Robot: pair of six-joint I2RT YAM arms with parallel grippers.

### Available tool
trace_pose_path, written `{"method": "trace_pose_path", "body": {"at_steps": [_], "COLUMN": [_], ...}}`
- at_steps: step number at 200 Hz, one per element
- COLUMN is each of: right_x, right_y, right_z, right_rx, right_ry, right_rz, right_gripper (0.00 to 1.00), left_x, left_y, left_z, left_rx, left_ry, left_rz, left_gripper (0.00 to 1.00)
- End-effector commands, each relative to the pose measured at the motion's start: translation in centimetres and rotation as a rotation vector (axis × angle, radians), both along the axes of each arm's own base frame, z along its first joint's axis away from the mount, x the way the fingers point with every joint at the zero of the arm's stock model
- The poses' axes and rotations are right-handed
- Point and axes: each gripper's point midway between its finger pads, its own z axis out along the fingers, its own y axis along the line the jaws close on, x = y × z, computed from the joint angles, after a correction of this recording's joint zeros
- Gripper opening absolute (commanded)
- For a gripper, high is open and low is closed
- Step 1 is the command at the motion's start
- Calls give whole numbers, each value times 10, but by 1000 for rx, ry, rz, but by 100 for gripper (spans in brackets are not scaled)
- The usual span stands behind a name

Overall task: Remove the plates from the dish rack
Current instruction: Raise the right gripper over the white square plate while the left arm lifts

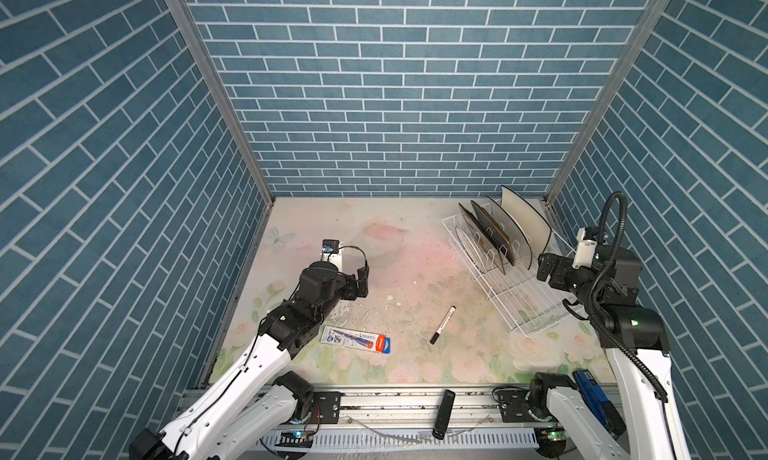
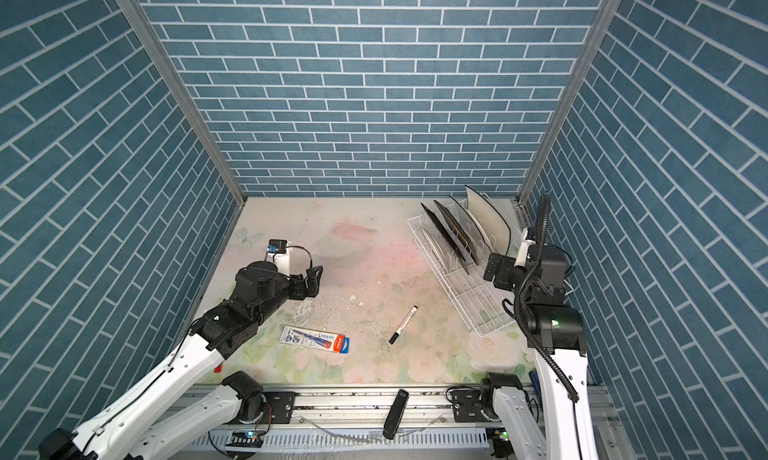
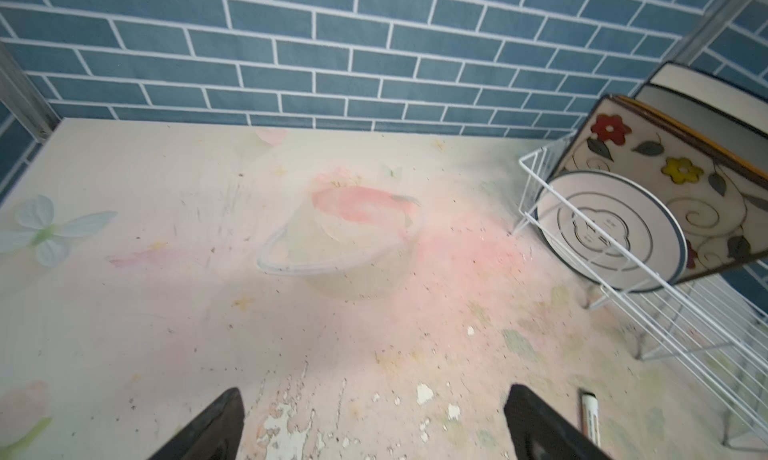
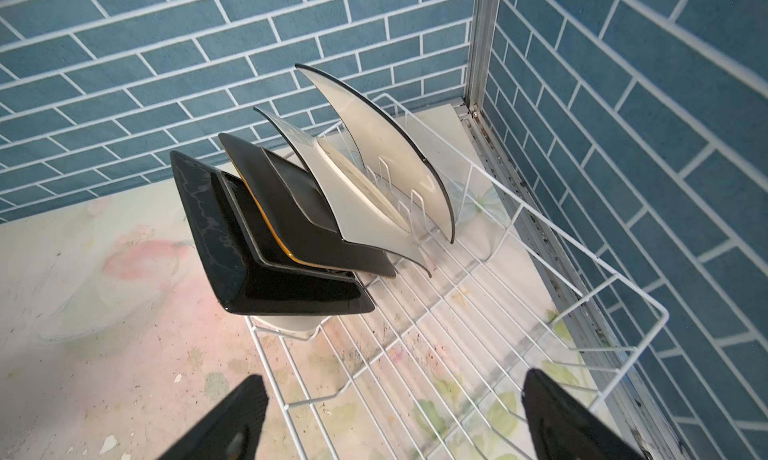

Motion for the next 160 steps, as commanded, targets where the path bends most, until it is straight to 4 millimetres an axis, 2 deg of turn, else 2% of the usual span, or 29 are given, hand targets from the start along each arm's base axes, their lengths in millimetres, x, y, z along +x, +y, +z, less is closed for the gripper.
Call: {"method": "trace_pose_path", "body": {"at_steps": [1, 25, 42, 64, 90, 120, 160], "right_x": [-11, 1, 14, 34, 52, 64, 81], "right_y": [1, 0, 0, 5, 10, 2, -5], "right_z": [-5, 4, 12, 21, 21, 15, 15], "right_rx": [-14, -70, -103, -112, -126, -207, -329], "right_ry": [121, 118, 95, 75, 98, 143, 142], "right_rz": [21, 55, 80, 122, 171, 189, 245], "right_gripper": [97, 97, 97, 97, 97, 97, 91], "left_x": [-7, 3, 17, 32, 38, 39, 34], "left_y": [-13, -33, -61, -95, -127, -132, -131], "left_z": [-4, 9, 27, 49, 53, 52, 61], "left_rx": [22, 0, -72, -78, -80, -33, 9], "left_ry": [77, 57, 8, -42, -68, -82, -105], "left_rz": [-28, -31, -68, -128, -232, -265, -312], "left_gripper": [100, 100, 100, 100, 100, 100, 100]}}
